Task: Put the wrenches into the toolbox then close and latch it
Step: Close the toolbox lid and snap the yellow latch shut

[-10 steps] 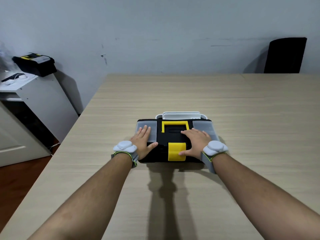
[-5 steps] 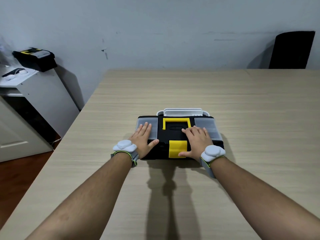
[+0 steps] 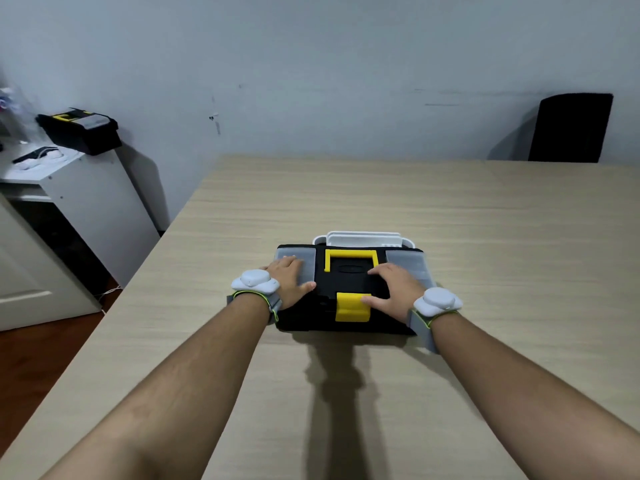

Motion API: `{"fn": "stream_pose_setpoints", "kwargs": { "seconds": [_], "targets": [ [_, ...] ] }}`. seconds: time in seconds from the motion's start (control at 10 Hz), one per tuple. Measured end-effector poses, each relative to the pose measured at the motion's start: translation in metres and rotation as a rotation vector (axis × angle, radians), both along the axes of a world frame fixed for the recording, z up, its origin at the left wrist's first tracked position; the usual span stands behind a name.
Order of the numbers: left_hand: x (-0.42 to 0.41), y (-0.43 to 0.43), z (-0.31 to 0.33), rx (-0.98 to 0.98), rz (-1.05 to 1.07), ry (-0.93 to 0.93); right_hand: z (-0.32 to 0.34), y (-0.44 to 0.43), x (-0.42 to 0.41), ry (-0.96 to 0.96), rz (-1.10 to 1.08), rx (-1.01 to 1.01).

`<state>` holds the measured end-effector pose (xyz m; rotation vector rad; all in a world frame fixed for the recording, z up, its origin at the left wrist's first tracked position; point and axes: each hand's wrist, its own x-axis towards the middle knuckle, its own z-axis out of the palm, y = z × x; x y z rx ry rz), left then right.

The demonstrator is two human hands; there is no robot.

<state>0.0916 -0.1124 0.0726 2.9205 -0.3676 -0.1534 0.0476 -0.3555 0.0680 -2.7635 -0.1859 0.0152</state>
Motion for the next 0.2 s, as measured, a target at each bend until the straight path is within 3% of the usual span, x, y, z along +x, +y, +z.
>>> {"fn": "stream_pose_setpoints", "kwargs": {
  "seconds": [0.2],
  "targets": [
    [0.006, 0.001, 0.039, -0.046, -0.014, -0.119, 0.044, -0.026, 0.012, -0.057, -0.248, 0.395]
  ]
}}
